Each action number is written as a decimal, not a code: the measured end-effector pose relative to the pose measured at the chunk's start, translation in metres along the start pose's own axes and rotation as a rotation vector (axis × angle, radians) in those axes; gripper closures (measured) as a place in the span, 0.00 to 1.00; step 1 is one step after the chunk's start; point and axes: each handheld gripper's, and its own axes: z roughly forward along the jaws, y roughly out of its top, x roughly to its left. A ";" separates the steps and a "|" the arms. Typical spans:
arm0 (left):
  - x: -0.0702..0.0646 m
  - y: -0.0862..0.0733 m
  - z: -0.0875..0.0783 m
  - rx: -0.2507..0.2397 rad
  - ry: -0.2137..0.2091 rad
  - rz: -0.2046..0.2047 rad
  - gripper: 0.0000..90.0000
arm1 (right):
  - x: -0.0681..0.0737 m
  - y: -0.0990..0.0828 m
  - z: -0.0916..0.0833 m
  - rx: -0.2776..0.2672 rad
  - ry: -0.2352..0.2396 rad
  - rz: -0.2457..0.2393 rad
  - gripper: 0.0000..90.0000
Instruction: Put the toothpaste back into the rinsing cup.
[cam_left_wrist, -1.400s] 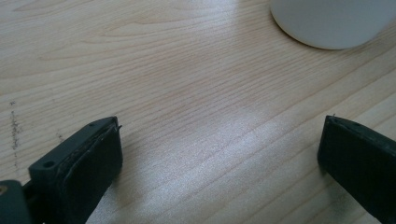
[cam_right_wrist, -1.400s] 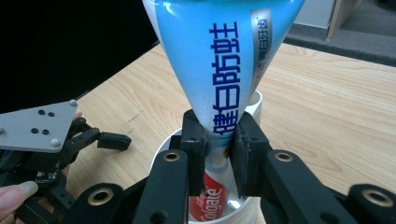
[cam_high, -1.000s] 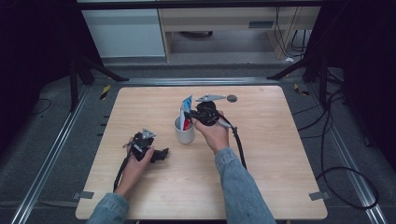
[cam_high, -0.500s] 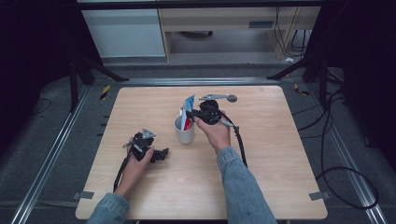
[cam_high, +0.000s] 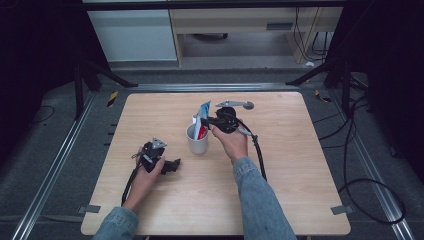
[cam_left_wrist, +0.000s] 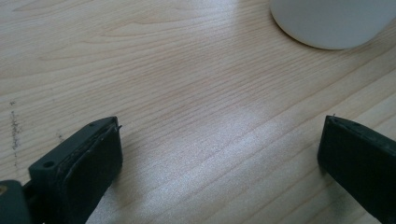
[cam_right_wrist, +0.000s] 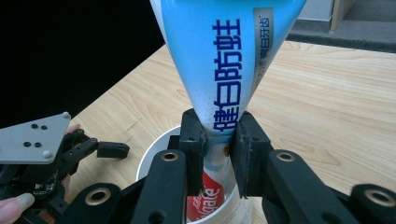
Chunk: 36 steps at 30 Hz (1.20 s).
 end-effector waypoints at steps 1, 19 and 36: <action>0.000 0.000 0.000 0.000 0.000 0.000 0.00 | 0.000 0.000 0.000 0.000 0.001 0.002 0.84; 0.000 0.000 0.000 0.000 0.000 0.000 0.00 | -0.003 -0.003 -0.003 -0.009 0.006 0.005 0.82; 0.000 0.000 0.000 0.002 0.000 0.002 0.00 | -0.003 -0.004 -0.004 -0.009 -0.015 -0.012 0.79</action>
